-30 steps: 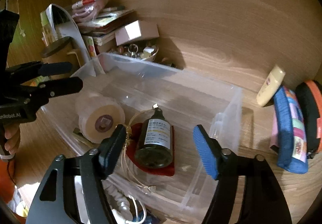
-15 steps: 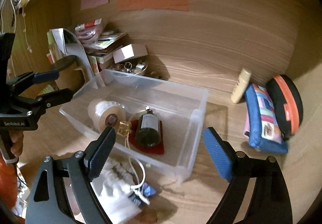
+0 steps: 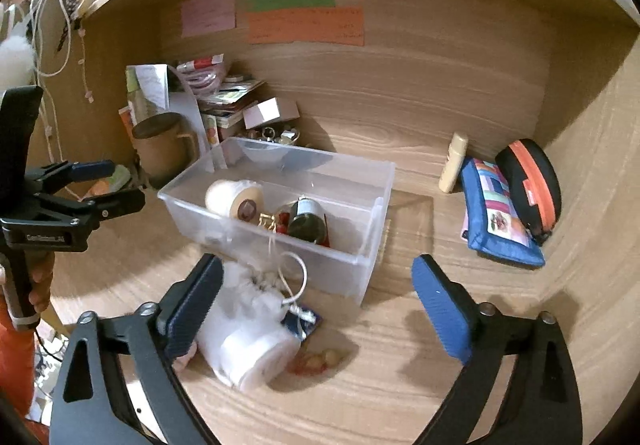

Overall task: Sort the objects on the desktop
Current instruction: 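Move both grippers back toward the pink container and white round case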

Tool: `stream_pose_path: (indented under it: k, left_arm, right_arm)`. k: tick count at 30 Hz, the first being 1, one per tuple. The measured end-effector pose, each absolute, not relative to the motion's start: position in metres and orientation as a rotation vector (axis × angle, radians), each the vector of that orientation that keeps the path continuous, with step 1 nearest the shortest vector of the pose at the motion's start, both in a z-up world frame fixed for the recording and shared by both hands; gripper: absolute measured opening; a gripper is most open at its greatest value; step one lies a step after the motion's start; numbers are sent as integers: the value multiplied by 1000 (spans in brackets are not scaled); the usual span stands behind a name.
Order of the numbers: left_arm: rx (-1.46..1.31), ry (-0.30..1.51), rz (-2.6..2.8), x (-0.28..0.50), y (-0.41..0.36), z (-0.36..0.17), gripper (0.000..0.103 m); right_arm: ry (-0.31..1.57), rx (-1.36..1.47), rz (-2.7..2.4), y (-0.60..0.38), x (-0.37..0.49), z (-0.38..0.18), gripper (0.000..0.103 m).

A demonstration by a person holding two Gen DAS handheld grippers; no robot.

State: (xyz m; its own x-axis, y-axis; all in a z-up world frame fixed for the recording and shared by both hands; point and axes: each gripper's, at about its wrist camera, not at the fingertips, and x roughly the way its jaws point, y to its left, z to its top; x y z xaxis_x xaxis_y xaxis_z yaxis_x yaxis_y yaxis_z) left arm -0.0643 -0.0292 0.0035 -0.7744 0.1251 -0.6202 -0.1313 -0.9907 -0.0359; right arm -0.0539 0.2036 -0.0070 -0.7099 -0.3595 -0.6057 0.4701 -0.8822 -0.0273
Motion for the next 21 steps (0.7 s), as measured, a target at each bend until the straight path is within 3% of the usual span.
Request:
stream_pose_path:
  k: [21]
  left_arm:
    - [-1149,-80,2700,-8,21,-56,99]
  right_arm:
    - [192,991,-2466,216,-21,-73,98]
